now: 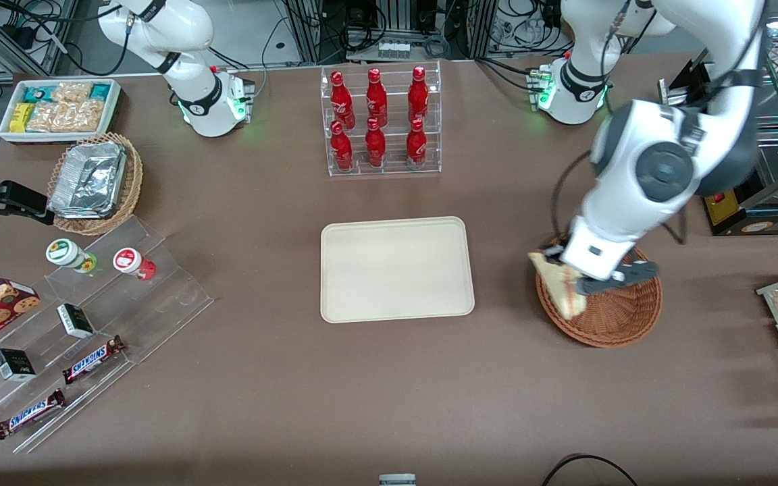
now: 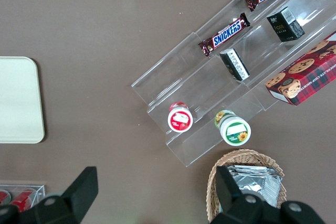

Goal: Place sandwich from basket to tray
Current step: 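Lift the sandwich and carry it over the cream tray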

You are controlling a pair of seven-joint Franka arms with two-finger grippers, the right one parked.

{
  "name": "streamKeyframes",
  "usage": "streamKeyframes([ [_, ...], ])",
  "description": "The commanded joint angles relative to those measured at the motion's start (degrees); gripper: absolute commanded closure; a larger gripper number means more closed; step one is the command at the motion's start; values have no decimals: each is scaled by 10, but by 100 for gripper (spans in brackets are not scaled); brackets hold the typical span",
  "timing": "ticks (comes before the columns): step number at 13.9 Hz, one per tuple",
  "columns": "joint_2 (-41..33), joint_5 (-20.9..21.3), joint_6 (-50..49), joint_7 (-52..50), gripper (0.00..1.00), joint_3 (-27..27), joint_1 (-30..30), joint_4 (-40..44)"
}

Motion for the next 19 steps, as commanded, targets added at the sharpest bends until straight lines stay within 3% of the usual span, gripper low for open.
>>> streamKeyframes([
  [1, 56, -22, -10, -11, 100, 5, -59, 65],
  [7, 177, -16, 29, -85, 100, 6, -166, 154],
  [12, 236, -15, 89, -101, 100, 7, -222, 162],
  [19, 285, -14, 130, -101, 100, 7, -255, 162],
])
